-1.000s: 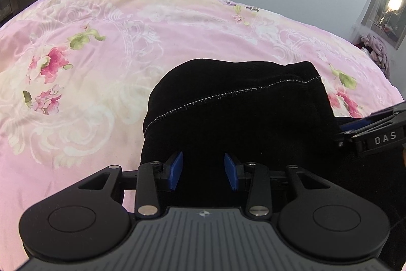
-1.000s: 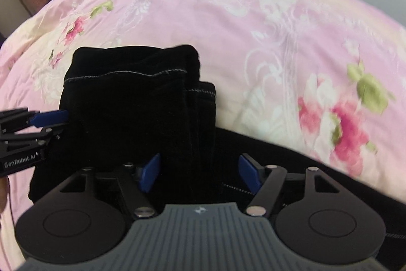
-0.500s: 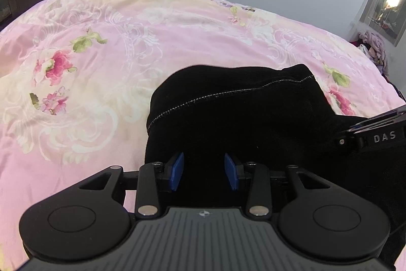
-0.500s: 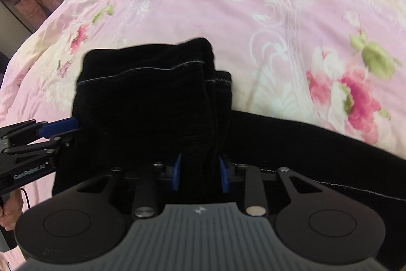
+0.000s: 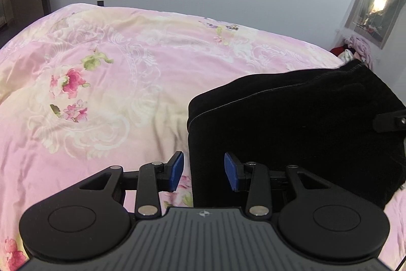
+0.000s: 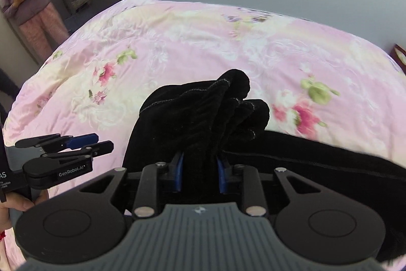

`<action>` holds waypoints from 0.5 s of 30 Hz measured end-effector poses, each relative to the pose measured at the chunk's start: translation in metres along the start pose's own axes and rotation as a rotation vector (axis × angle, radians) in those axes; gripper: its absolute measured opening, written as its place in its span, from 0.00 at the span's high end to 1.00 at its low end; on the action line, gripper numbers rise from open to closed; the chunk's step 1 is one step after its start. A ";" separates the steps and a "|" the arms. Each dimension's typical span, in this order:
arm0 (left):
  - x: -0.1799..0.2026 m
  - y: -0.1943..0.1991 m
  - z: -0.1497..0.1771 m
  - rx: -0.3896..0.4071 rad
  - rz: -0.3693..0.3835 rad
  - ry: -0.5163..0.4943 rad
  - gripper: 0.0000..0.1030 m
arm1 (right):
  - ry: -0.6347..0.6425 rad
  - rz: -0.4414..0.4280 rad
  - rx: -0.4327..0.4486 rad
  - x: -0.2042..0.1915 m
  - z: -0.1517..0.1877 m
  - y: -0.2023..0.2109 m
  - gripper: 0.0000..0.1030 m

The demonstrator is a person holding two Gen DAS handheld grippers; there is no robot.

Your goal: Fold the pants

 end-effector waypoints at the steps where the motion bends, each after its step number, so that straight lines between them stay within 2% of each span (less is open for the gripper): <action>1: 0.003 -0.002 0.004 -0.010 0.013 -0.007 0.57 | -0.017 0.005 0.001 0.005 0.008 0.006 0.79; 4: 0.014 -0.014 0.013 -0.040 0.040 -0.026 0.58 | -0.071 0.020 -0.025 0.031 0.038 0.005 0.79; 9: 0.032 -0.040 0.029 -0.096 0.073 -0.060 0.66 | -0.194 0.018 -0.097 0.084 0.082 -0.042 0.79; 12: 0.044 -0.058 0.041 -0.144 0.050 -0.120 0.70 | -0.215 0.020 -0.122 0.099 0.104 -0.068 0.79; 15: 0.048 -0.078 0.052 -0.192 0.015 -0.134 0.72 | -0.221 0.011 -0.139 0.108 0.119 -0.086 0.79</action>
Point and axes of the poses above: each gripper's, at about its wrist camera, not at the fingertips, and y roughly against the way its jaws point, x to its right, z to its underside, the point moved 2 cm from there along -y, roughly the way its jaws point, and after that the axes turned 1 degree about x, right-handed, at the moved point
